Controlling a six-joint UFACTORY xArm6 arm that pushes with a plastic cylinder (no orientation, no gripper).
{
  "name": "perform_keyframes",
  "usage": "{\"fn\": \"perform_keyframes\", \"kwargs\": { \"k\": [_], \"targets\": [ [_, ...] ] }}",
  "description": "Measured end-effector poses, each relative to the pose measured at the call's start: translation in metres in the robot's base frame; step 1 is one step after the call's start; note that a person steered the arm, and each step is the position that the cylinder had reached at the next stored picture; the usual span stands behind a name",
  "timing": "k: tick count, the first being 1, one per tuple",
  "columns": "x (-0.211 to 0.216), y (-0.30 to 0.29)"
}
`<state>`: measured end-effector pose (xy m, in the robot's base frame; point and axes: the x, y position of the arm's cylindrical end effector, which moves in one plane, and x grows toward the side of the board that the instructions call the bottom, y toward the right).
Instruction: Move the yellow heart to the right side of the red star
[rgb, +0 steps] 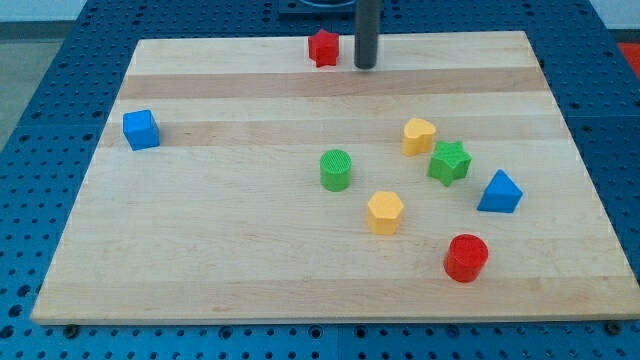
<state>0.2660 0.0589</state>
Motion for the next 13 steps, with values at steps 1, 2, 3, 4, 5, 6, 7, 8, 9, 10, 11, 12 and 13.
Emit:
{"fn": "perform_keyframes", "kwargs": {
  "k": [1,2,3,4,5,6,7,8,9,10,11,12,13],
  "targets": [
    [0.028,0.021],
    [0.06,0.03],
    [0.092,0.05],
    [0.119,0.065],
    [0.143,0.073],
    [0.164,0.073],
    [0.185,0.073],
    [0.195,0.067],
    [0.18,0.048],
    [0.158,0.024],
    [0.133,0.002],
    [0.105,-0.026],
    [0.083,-0.053]
  ]
}}
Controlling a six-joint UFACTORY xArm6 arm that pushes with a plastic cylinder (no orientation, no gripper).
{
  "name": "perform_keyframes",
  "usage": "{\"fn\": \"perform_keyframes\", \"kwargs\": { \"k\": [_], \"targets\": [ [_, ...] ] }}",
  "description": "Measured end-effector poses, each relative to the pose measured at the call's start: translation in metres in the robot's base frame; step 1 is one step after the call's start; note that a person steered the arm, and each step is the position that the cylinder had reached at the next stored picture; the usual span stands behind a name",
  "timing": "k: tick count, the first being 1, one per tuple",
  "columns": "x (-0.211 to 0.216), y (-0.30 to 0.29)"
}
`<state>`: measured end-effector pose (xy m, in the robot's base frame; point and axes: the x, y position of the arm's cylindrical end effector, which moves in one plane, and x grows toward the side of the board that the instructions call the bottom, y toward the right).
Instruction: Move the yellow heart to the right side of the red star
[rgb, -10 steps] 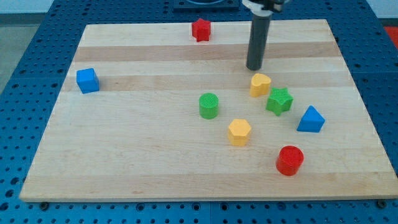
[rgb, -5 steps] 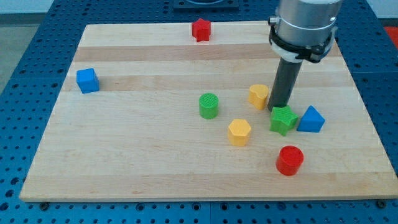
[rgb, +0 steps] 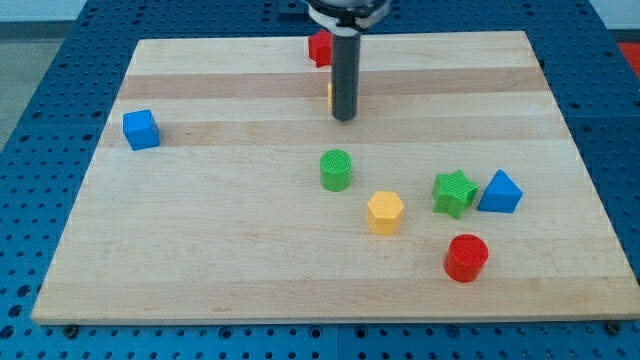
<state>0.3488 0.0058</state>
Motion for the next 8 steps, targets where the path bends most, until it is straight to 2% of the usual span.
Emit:
{"fn": "perform_keyframes", "kwargs": {
  "k": [3,6,8],
  "targets": [
    [-0.065,-0.014],
    [-0.072,0.001],
    [-0.102,0.014]
  ]
}}
